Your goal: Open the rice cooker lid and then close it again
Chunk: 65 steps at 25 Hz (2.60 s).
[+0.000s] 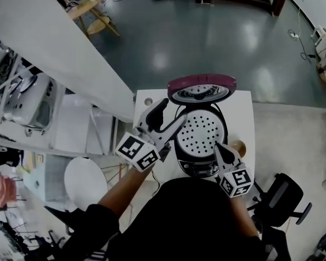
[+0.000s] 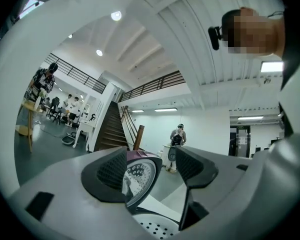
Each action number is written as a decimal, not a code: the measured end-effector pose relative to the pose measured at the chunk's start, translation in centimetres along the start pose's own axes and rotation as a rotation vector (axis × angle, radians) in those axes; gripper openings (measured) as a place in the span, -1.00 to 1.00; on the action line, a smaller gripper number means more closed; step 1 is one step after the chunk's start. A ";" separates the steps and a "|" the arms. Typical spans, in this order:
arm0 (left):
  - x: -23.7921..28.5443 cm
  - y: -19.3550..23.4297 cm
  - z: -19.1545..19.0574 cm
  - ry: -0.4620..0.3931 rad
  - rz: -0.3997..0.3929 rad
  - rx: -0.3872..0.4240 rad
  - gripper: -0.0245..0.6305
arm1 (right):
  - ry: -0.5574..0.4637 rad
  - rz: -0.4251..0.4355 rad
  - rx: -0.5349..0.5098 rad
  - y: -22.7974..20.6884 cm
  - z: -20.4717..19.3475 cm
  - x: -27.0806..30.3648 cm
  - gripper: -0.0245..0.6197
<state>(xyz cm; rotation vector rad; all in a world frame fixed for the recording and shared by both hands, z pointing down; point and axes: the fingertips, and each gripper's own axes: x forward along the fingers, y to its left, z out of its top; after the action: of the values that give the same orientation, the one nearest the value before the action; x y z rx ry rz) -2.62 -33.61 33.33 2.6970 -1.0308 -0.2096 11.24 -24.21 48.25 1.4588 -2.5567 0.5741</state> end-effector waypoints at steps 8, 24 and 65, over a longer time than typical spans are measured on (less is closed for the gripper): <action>4.5 3.5 2.8 -0.003 0.012 0.082 -0.07 | -0.011 0.014 0.021 -1.5 0.8 0.7 -0.92; 9.9 8.3 1.0 0.159 -0.054 0.119 -0.07 | -0.030 -0.027 0.091 -4.6 1.3 1.5 -0.92; 7.0 2.4 -3.9 0.434 -0.390 0.379 -0.68 | -0.022 -0.088 0.106 -3.3 -1.0 -2.7 -0.92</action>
<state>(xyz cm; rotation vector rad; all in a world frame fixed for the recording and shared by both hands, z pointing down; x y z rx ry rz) 1.92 -39.34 37.38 3.0518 -0.4464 0.5362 15.40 -23.21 49.17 1.6117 -2.4988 0.6940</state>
